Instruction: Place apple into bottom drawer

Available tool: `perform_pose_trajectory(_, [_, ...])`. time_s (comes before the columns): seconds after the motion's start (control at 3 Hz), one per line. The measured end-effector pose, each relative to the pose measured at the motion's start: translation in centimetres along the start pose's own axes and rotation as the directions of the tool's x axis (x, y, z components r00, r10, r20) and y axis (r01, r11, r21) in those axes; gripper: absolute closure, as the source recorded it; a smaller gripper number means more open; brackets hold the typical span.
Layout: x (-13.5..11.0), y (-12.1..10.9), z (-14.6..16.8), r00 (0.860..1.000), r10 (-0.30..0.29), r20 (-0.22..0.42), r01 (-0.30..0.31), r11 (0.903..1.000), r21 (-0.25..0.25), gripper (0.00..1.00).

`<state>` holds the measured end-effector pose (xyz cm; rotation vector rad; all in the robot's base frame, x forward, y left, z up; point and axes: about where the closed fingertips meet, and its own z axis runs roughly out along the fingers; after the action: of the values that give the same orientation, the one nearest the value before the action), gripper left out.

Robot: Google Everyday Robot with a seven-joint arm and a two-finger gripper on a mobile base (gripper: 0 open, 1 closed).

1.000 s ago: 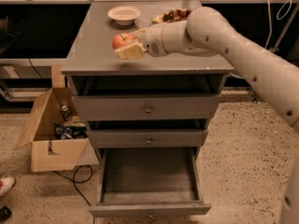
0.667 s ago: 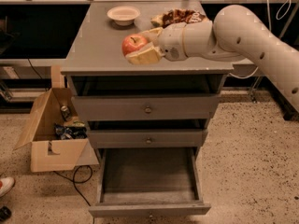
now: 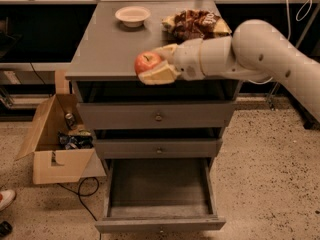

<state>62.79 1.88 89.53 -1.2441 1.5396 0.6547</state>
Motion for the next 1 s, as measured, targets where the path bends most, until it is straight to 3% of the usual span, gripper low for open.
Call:
perform_pose_trajectory(0.33, [5.2,4.3,-1.7,0.997,0.079,-0.002,-0.079,0.9968,0.016,1.0])
perform_pose_trajectory(0.67, [14.1,8.5,-2.1,0.975,0.217,-0.052,-0.216,0.9758,0.035,1.0])
perform_pose_trajectory(1.0, [16.6,12.0,-1.0,0.965,0.243,-0.097,-0.246,0.9692,-0.013,1.0])
